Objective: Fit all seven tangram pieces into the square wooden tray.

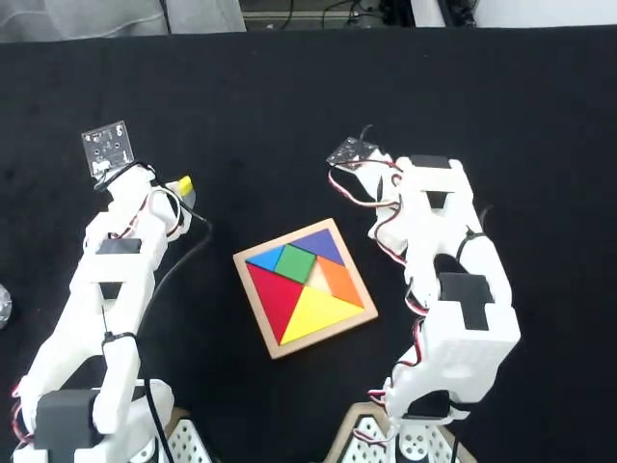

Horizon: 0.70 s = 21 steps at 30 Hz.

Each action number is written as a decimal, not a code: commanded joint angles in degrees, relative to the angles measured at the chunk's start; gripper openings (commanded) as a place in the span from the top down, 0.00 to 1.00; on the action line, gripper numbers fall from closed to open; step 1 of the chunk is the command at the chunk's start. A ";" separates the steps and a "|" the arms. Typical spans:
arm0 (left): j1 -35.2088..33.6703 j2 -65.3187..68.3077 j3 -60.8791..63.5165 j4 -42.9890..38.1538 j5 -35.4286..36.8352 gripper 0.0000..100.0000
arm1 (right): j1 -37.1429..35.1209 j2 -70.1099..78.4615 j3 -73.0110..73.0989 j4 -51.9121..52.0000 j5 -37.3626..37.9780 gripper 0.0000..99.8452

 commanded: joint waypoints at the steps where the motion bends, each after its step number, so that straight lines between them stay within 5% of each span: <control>1: 0.66 -0.26 -2.59 -0.09 -0.44 0.79 | 0.26 0.31 -0.22 -0.26 0.53 0.86; 10: 0.66 -0.26 -2.59 -0.09 -0.44 0.79 | 0.18 -2.24 -0.75 1.76 -0.53 0.95; 21: 0.66 -0.26 -2.59 -0.09 -0.44 0.79 | -2.37 -20.26 -0.22 12.22 -14.42 0.96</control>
